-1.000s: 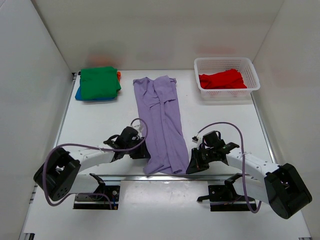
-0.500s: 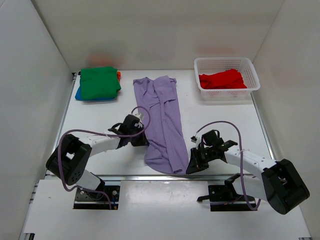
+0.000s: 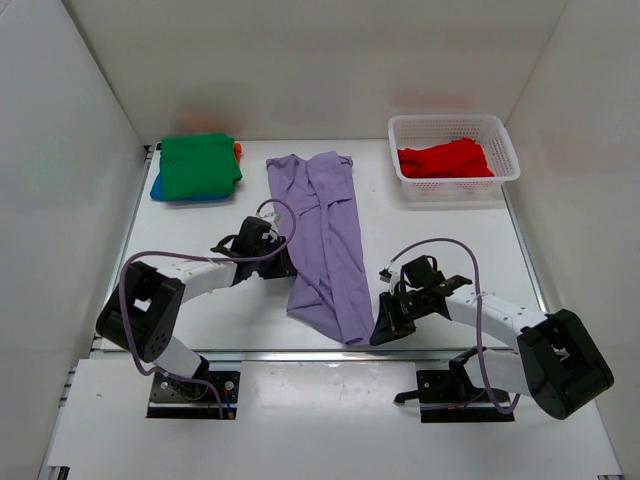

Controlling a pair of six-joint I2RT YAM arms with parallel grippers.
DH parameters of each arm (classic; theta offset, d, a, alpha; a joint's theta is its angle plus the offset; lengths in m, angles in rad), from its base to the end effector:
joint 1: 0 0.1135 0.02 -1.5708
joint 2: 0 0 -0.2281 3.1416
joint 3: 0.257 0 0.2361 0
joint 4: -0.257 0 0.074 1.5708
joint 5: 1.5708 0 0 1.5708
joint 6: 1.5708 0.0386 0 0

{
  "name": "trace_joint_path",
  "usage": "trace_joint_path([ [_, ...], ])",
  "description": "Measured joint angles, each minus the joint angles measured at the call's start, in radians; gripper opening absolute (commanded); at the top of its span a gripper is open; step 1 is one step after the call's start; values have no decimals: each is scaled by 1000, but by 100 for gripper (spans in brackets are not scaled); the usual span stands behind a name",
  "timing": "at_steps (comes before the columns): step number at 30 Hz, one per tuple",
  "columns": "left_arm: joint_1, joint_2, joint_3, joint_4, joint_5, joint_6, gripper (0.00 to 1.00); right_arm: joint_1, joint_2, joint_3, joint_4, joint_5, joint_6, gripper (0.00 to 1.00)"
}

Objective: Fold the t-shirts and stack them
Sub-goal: Grab the bottom of the folded rectangular tshirt with both arms

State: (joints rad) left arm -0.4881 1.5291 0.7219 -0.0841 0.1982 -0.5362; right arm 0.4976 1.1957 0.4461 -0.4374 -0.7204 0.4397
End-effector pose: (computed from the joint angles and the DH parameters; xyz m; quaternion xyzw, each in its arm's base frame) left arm 0.2455 -0.1390 0.1310 0.0104 0.9387 -0.2438 0.2434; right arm 0.1487 0.1097 0.1186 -0.0938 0.9163 0.3893 0.0030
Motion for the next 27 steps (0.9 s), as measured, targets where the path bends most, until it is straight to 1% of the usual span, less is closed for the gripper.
trace_joint_path([
  [1,6,1,-13,10,11,-2,45,0,4,0,0,0,0,0],
  [2,11,0,-27,16,21,0,48,0,7,0,0,0,0,0],
  [4,20,-20,-66,28,33,-2,52,0,14,0,0,0,0,0],
  [6,35,-73,-124,32,46,-4,56,0,19,0,0,0,0,0],
  [7,42,-108,-155,42,51,-6,56,0,21,0,0,0,0,0],
  [10,65,-267,-263,67,55,-15,50,3,28,0,4,0,0,0],
  [12,65,-355,-326,106,50,-23,48,6,29,0,8,-2,1,0],
  [15,35,-421,-428,208,57,-62,49,8,30,0,18,-4,2,0],
  [19,-19,-453,-548,305,57,-125,49,13,31,0,22,-6,5,0],
  [24,-50,-441,-552,360,45,-146,51,13,32,-1,29,-6,6,0],
  [27,-67,-412,-552,385,40,-158,49,14,33,-1,34,-6,10,0],
])
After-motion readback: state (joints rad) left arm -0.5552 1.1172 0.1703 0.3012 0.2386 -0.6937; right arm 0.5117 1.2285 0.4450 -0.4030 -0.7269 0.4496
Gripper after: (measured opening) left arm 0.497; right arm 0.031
